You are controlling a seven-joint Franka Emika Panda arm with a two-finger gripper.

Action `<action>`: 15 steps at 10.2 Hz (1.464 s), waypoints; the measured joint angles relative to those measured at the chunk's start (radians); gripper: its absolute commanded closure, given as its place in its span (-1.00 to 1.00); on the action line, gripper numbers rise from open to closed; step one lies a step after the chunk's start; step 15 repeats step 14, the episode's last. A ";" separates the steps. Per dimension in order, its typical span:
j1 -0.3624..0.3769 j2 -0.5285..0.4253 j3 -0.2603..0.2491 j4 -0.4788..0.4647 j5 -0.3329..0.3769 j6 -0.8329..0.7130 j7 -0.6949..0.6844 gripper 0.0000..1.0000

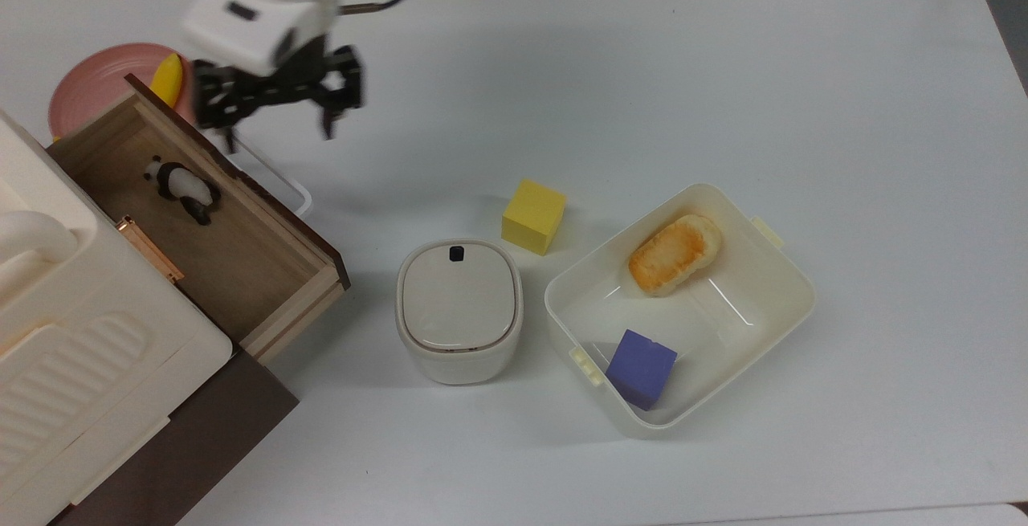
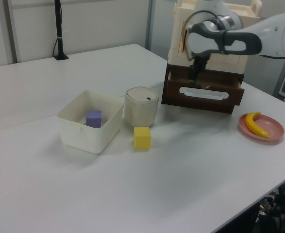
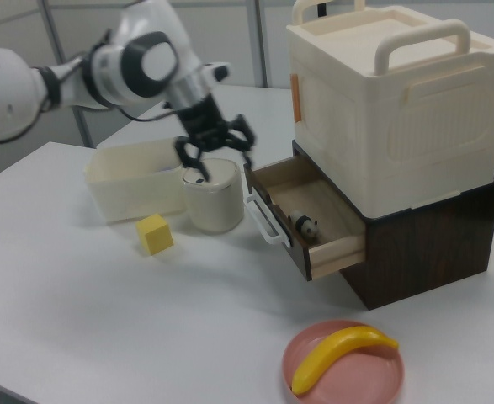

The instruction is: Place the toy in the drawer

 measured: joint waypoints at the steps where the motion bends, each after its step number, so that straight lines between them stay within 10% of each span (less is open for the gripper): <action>1: 0.049 -0.018 0.003 -0.001 0.034 -0.060 0.075 -1.00; 9: 0.143 -0.136 -0.001 -0.006 0.340 -0.258 0.454 -1.00; 15: 0.134 -0.169 -0.010 -0.009 0.346 -0.316 0.445 -1.00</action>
